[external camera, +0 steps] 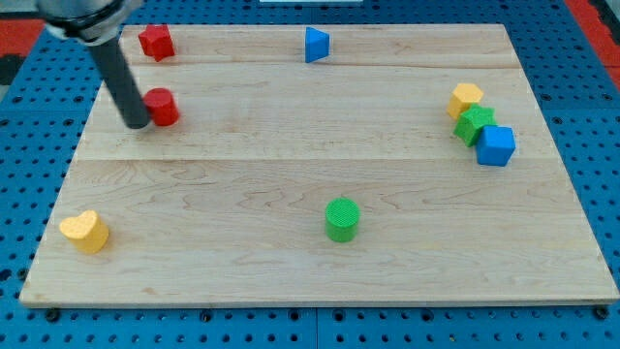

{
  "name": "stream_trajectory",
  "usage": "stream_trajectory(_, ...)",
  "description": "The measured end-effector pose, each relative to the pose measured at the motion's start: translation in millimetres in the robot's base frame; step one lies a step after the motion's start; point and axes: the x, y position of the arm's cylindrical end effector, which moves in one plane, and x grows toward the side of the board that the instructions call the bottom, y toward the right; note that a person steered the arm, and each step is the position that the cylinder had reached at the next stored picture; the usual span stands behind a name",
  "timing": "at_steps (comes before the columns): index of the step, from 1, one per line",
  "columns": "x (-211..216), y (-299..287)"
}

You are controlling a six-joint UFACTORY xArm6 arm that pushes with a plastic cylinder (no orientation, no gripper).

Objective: Place the red circle diagonally to red star

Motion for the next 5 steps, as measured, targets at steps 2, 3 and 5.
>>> stream_trajectory(2, -34, 87)
stream_trajectory(3, -38, 105)
stream_trajectory(5, 21, 79)
